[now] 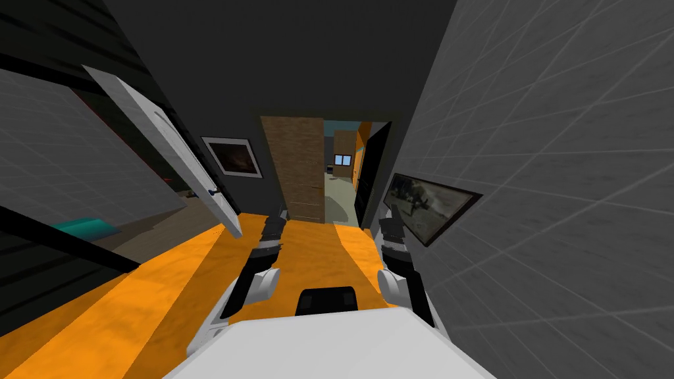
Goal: Push the door open
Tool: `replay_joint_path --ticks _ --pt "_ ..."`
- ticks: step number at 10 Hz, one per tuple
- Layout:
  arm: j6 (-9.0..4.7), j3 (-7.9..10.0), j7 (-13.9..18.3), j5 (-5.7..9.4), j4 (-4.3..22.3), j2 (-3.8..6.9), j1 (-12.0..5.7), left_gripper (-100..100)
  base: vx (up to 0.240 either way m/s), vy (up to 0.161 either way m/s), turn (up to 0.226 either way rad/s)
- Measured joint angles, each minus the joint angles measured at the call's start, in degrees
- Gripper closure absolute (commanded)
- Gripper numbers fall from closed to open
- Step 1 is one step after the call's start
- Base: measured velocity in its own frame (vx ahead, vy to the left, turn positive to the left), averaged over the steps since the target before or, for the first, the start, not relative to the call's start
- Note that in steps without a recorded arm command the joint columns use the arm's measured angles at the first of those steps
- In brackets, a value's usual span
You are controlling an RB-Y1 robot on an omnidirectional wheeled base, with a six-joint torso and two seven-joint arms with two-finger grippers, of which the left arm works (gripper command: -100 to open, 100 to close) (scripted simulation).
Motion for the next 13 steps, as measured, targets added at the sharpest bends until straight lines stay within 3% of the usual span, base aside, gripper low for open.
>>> replay_joint_path --ticks 5,8,13 --pt "0.51 0.48 1.23 0.16 6.89 1.19 -4.76 -100 0.092 0.022 -0.019" --pt "-0.26 0.79 1.89 0.32 10.94 1.87 -6.75 -100 0.065 0.023 -0.02" --pt "-0.39 1.19 3.33 0.46 19.53 2.87 -12.06 -100 0.104 0.033 -0.025"
